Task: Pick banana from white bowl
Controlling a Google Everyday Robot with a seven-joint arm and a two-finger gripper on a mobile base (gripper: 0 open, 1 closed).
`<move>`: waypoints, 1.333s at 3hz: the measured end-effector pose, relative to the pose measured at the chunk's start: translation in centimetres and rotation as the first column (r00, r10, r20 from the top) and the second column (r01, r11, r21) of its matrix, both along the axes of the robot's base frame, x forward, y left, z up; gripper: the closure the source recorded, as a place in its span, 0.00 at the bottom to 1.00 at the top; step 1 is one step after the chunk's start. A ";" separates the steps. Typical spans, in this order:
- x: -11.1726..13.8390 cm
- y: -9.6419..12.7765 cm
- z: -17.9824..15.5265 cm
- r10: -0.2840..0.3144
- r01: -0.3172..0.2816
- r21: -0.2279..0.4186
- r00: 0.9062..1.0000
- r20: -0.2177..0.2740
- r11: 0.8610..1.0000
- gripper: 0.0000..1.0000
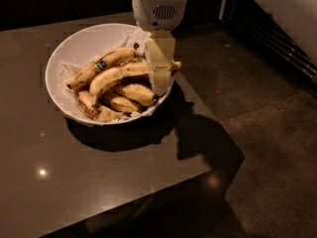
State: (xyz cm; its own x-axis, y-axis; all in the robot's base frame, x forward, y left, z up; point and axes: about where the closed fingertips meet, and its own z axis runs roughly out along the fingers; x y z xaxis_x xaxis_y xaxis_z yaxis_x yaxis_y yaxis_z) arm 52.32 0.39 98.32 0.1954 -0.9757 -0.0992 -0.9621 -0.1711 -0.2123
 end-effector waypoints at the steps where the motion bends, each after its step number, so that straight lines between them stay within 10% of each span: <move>1: 0.1 1.3 -0.9 0.000 0.002 0.026 0.999 -0.042 1.000 0.09; 4: 0.0 3.2 -2.6 -0.009 0.015 0.050 0.993 -0.120 0.999 0.22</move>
Offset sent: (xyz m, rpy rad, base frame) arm -0.0216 0.0123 -0.0303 -0.0173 0.1957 -0.0205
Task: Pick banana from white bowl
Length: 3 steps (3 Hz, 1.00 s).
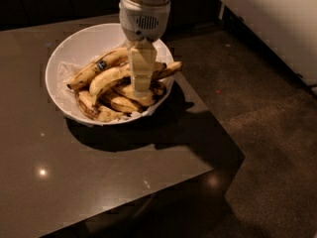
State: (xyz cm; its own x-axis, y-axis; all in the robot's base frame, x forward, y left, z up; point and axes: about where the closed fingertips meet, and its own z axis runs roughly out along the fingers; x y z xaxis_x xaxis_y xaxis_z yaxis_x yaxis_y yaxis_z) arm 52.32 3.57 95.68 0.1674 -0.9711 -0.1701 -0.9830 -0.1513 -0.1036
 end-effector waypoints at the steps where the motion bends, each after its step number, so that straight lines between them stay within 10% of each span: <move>1: 0.4 0.3 -0.1 0.007 -0.007 0.000 1.000 -0.007 1.000 0.28; 3: 1.4 0.6 -0.4 0.019 -0.019 0.010 1.000 -0.022 1.000 0.41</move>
Offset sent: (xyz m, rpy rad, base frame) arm -0.0082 -0.0159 -0.0065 -0.0798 0.1133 0.0314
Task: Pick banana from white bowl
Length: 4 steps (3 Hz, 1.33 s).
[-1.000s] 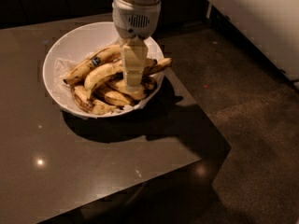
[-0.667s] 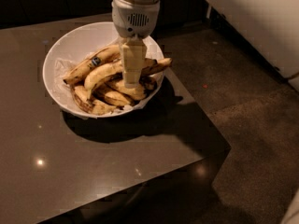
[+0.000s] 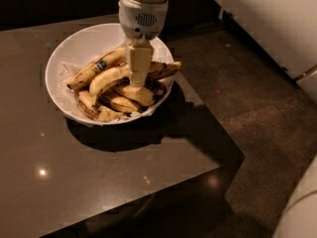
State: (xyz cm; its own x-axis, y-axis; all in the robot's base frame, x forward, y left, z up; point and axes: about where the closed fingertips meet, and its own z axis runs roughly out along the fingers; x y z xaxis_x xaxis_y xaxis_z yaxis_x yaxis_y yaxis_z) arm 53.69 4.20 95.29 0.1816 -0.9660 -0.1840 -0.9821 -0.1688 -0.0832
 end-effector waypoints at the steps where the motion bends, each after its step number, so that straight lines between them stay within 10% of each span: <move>1: 0.5 -0.1 -0.6 0.004 -0.004 0.006 1.000 -0.017 1.000 0.59; 3: 0.7 -0.1 -1.2 0.015 -0.015 0.002 1.000 -0.026 1.000 1.00; 4: 1.0 0.1 -0.6 0.007 -0.008 0.042 1.000 0.019 0.999 1.00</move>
Offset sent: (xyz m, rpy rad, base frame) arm -0.0116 -0.0253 -0.0296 -0.0917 0.1344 0.0461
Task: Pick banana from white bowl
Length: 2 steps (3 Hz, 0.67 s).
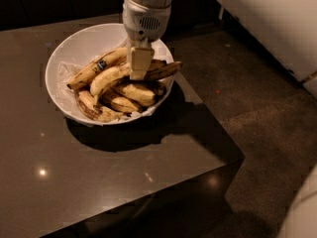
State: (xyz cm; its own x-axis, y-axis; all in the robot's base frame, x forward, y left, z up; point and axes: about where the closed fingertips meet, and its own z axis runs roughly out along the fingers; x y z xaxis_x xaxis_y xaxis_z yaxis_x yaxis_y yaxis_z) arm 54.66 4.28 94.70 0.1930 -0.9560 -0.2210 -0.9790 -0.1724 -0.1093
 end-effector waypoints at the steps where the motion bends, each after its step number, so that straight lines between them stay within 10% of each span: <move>1: -1.4 -0.9 2.1 0.002 -0.008 0.083 0.997 0.076 0.997 1.00; 2: -2.7 -1.9 3.8 0.009 -0.027 0.145 0.993 0.121 0.989 1.00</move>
Offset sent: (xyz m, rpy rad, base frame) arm -0.0448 -0.0367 0.0600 0.2198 -0.1661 0.0329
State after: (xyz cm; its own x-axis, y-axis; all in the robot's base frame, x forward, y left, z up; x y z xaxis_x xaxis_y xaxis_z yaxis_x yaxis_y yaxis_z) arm 51.97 2.36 98.51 0.2431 -0.9112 -0.3327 -0.9542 -0.1631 -0.2507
